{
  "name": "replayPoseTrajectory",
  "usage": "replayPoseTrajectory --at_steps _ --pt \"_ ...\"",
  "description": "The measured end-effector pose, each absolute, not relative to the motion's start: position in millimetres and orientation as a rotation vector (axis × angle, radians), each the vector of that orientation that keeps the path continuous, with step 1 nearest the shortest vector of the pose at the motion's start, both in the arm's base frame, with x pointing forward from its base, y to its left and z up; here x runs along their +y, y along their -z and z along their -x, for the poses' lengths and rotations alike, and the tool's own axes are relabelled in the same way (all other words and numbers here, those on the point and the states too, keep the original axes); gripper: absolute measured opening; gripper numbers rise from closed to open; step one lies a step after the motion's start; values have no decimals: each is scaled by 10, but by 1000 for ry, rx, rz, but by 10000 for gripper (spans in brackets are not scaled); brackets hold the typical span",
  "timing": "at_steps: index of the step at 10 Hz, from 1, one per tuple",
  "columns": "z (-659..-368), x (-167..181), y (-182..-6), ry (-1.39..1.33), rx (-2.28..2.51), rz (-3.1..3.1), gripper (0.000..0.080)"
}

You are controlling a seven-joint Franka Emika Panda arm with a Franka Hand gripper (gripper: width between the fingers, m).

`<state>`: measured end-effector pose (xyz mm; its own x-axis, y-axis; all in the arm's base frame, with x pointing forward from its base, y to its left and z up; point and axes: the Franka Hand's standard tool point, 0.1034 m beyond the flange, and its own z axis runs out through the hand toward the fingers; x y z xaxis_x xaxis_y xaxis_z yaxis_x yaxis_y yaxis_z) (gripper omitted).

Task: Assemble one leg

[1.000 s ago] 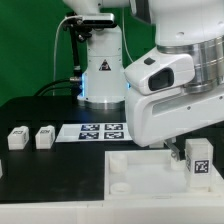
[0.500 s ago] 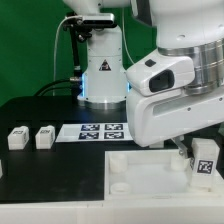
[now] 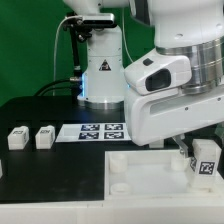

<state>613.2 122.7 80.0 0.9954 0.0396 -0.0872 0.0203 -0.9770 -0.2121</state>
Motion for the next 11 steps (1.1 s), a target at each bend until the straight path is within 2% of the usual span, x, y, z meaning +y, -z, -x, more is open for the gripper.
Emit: replayPoseTrajectory --at_steps 4,9,11 --pt "-6144 1254 -780 -194 864 2708 330" --pt "-6145 1338 -788 -312 1485 2419 308" --pt "-6143 1350 -789 -332 1586 2358 299"
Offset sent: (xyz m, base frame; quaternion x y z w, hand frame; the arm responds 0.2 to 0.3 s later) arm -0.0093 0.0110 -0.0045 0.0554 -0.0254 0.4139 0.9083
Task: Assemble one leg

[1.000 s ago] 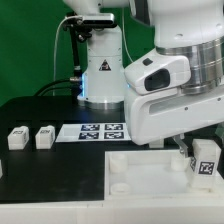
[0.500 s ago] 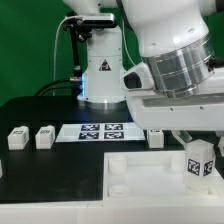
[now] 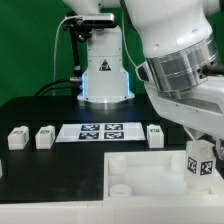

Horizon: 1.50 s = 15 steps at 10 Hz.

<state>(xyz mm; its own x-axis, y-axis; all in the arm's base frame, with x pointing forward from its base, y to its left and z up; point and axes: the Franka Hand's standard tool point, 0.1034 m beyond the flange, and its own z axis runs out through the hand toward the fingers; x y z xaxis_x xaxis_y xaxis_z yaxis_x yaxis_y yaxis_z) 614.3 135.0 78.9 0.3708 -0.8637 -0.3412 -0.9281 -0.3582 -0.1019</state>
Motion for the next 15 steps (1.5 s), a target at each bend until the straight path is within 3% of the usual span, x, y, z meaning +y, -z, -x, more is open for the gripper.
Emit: replayPoseTrajectory --at_steps 1,3,4,5,15 --pt "-6143 1350 -788 -330 1573 2366 299" --pt "-6120 1397 -781 -328 1508 2407 580" --pt "-6113 1395 -777 -300 1360 2500 580" --pt "-6121 1362 -774 -254 1183 2617 637" --pt "-6246 1194 -730 72 -478 2914 648"
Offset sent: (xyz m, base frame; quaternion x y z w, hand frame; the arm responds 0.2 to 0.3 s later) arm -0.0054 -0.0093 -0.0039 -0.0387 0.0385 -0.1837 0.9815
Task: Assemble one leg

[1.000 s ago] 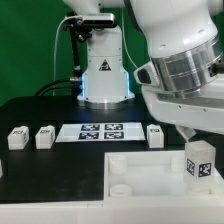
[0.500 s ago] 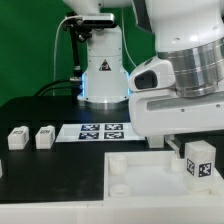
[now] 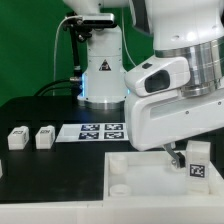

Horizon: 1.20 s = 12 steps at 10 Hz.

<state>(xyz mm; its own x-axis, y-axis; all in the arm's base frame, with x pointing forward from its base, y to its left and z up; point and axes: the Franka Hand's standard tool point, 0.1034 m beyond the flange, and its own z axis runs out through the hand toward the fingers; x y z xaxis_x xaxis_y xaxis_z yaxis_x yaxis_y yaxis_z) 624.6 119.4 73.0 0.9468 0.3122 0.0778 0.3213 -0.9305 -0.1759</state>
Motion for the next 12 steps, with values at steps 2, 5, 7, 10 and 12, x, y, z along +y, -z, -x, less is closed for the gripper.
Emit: replayPoseTrajectory --at_steps 2,5,7,10,12 --pt "-6250 1194 -721 89 -505 2912 648" --pt "-6256 1208 -728 95 -537 2907 648" --pt "-6253 1218 -727 88 -470 2915 648" --pt "-6256 1206 -724 68 -236 2936 412" --pt "-6253 1230 -724 35 84 2930 221"
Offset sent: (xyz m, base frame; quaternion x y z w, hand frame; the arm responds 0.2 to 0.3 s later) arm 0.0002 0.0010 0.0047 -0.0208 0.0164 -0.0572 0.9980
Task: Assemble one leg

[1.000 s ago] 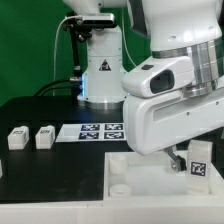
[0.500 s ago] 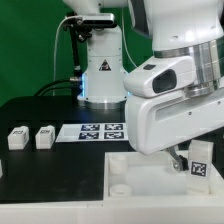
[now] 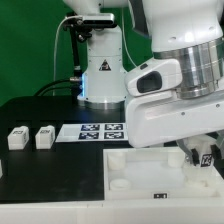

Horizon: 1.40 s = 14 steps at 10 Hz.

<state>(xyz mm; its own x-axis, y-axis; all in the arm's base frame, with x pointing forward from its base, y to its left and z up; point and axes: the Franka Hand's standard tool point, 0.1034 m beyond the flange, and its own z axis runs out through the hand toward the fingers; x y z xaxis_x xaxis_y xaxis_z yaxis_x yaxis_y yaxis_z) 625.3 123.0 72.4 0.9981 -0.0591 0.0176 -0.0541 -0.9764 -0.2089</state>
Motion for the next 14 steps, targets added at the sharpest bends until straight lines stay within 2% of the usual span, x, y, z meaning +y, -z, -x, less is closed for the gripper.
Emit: replayPoseTrajectory --at_steps 1,2,3,5,8,9,10,11,12,13,14 --pt "-6253 1227 -723 22 208 2923 91" --pt "-6250 1247 -724 6 342 2903 91" --pt "-6248 1262 -725 -8 451 2882 19" --pt "-6245 1290 -728 -33 628 2834 6" --pt "-6244 1294 -731 -26 560 2849 2" --pt "-6246 1308 -762 -13 478 2876 92" --pt "-6268 1280 -806 31 203 2924 229" --pt "-6282 1277 -861 62 -4 2949 229" --pt "-6266 1295 -911 92 -197 2961 418" --pt "-6191 1282 -891 87 -296 2957 561" --pt "-6135 1235 -825 108 -498 2937 621"
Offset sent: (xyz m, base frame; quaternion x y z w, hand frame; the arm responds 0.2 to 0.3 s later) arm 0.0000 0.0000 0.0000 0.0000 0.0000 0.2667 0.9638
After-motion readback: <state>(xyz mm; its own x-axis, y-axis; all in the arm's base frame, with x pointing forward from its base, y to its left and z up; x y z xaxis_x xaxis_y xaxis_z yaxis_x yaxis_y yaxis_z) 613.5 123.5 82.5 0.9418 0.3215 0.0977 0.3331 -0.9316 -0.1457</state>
